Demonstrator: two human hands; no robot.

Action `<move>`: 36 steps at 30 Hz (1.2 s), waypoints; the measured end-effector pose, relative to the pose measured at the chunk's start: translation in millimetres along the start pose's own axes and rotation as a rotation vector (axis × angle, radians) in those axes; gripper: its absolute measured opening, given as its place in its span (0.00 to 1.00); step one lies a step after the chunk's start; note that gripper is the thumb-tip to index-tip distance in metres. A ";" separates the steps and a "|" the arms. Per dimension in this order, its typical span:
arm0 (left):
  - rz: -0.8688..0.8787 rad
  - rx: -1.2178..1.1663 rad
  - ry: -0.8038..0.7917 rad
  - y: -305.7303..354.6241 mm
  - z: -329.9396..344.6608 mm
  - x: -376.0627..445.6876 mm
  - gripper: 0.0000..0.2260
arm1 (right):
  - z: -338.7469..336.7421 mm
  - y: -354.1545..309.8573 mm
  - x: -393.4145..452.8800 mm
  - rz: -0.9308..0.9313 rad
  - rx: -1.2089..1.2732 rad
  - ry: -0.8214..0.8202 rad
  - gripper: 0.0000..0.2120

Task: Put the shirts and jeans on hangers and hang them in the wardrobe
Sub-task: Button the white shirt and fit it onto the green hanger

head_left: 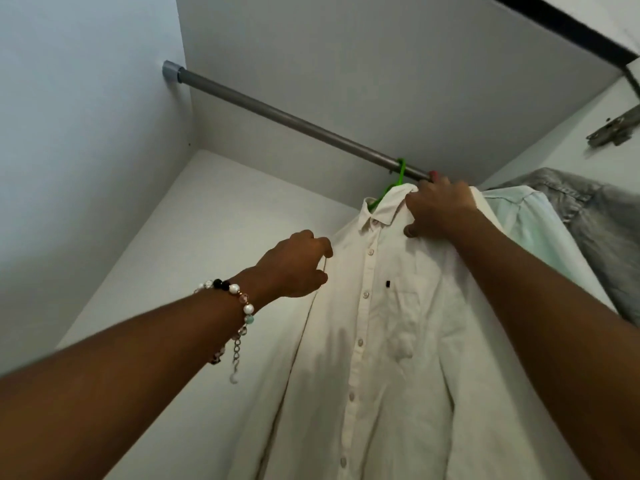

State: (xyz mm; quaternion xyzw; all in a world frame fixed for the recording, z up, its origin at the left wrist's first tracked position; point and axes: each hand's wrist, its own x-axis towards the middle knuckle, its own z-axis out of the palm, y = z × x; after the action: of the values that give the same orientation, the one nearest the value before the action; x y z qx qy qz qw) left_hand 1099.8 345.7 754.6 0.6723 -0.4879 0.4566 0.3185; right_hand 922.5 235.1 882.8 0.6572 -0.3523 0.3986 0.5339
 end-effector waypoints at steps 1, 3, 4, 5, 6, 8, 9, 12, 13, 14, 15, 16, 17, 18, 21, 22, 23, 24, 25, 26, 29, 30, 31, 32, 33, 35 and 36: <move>0.002 -0.015 -0.014 4.3 -1.8 -5.5 0.20 | -6.4 2.0 -7.8 0.011 0.023 0.002 0.26; 0.008 -0.042 -0.032 13.3 -8.6 -17.4 0.20 | -20.8 5.0 -26.7 0.039 0.052 0.034 0.22; 0.013 -0.054 -0.040 17.6 -13.3 -24.2 0.20 | -27.6 6.1 -37.3 0.056 0.066 0.053 0.20; 0.017 -0.073 -0.052 23.1 -18.2 -33.2 0.20 | -34.9 8.2 -50.9 0.075 0.096 0.069 0.18; 0.019 -0.099 -0.059 28.8 -23.0 -42.9 0.20 | -40.4 10.4 -64.0 0.095 0.156 0.088 0.17; 0.032 -0.157 -0.081 40.6 -33.2 -65.5 0.20 | -50.6 12.8 -92.8 0.137 0.327 0.128 0.17; 0.039 -0.182 -0.102 46.1 -38.2 -77.9 0.20 | -56.0 11.3 -109.1 0.152 0.405 0.151 0.18; 0.058 -0.253 -0.157 64.1 -50.3 -120.3 0.19 | -76.6 4.8 -168.6 0.172 0.536 0.210 0.21; 0.067 -0.280 -0.176 71.3 -54.0 -136.7 0.19 | -85.6 2.2 -192.5 0.169 0.543 0.216 0.21; 0.073 -0.311 -0.189 78.2 -57.4 -151.7 0.19 | -93.5 -0.8 -214.5 0.162 0.539 0.218 0.21; 0.077 -0.351 -0.203 87.1 -61.0 -167.6 0.19 | -101.7 -2.0 -238.0 0.160 0.539 0.211 0.20; 0.077 -0.397 -0.210 96.6 -64.2 -182.9 0.19 | -108.8 -2.7 -259.9 0.160 0.553 0.201 0.19; 0.075 -0.443 -0.213 106.1 -67.2 -196.7 0.18 | -114.4 -3.1 -279.2 0.166 0.575 0.174 0.18; 0.067 -0.498 -0.226 118.7 -71.8 -211.8 0.18 | -122.3 -1.0 -300.6 0.174 0.605 0.131 0.18; 0.039 -0.656 -0.245 156.6 -84.0 -251.5 0.18 | -143.6 10.5 -362.8 0.244 0.696 -0.021 0.17; 0.030 -0.703 -0.239 168.2 -86.6 -263.3 0.17 | -150.6 15.3 -382.1 0.274 0.728 -0.059 0.16; 0.022 -0.760 -0.241 184.6 -88.8 -277.9 0.16 | -159.6 23.1 -406.2 0.308 0.751 -0.093 0.16; 0.008 -0.816 -0.234 198.5 -91.2 -289.9 0.16 | -168.0 29.4 -425.2 0.333 0.764 -0.115 0.16; -0.008 -0.886 -0.241 218.0 -93.2 -306.5 0.15 | -177.7 39.3 -450.4 0.363 0.769 -0.142 0.15; -0.031 -0.958 -0.249 237.2 -95.5 -323.0 0.14 | -187.0 49.3 -474.3 0.391 0.779 -0.159 0.15; -0.084 -1.138 -0.309 300.6 -100.9 -371.2 0.12 | -213.2 86.4 -545.1 0.501 0.820 -0.214 0.13; -0.098 -1.192 -0.351 327.2 -104.0 -389.6 0.11 | -224.0 103.6 -573.8 0.554 0.826 -0.234 0.13; -0.114 -1.246 -0.392 351.2 -107.0 -406.8 0.11 | -235.1 119.7 -600.8 0.605 0.827 -0.245 0.13; -0.120 -1.295 -0.427 372.8 -110.2 -421.7 0.10 | -246.0 133.8 -625.1 0.656 0.829 -0.250 0.12; -0.109 -1.336 -0.476 402.1 -115.5 -441.5 0.10 | -260.9 152.8 -656.0 0.710 0.811 -0.256 0.11; -0.063 -1.388 -0.559 459.1 -130.0 -479.4 0.10 | -290.8 187.3 -710.4 0.813 0.770 -0.277 0.10; -0.056 -1.414 -0.604 487.1 -139.0 -498.0 0.10 | -305.9 203.6 -735.5 0.867 0.753 -0.291 0.10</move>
State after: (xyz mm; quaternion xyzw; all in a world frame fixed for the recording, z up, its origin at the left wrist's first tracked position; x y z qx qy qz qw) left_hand 543.2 492.7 338.5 0.4163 -0.7125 -0.1753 0.5370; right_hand 377.2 526.3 340.7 0.6454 -0.4926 0.5838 -0.0012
